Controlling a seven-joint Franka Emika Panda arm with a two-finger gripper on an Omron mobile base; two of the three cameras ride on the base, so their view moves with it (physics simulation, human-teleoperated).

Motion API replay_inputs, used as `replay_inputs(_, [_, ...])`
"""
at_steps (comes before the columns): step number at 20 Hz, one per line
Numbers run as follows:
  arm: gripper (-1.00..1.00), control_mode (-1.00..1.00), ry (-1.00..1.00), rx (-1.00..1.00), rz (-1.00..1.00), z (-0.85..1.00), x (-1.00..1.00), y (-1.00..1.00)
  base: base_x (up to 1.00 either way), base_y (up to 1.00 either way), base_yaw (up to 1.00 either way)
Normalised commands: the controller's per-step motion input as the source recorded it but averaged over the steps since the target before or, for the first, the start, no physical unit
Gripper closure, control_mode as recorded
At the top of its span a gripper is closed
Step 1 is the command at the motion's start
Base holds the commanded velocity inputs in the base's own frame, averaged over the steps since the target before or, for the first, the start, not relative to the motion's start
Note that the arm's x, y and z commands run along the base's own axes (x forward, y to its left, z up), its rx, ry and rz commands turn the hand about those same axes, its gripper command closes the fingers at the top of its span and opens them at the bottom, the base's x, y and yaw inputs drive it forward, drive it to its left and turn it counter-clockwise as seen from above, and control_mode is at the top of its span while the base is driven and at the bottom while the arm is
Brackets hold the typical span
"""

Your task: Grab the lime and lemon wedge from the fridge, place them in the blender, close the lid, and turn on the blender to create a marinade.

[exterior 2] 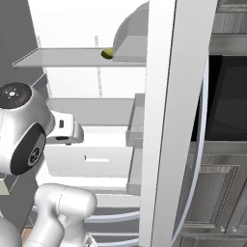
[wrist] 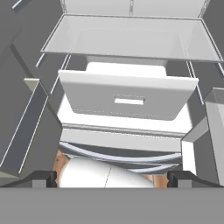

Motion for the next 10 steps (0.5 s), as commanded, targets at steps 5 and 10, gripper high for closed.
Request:
replay_inputs(5, [-1.0, -1.0, 0.0, 0.0, -0.13, 0.54, 0.4, 0.0, 0.0, 0.0, 0.0])
replay_inputs(10, [-1.0, -1.0, 0.0, 0.0, -0.25, 0.59, 0.68, 0.01, 0.0, 0.0, 0.0])
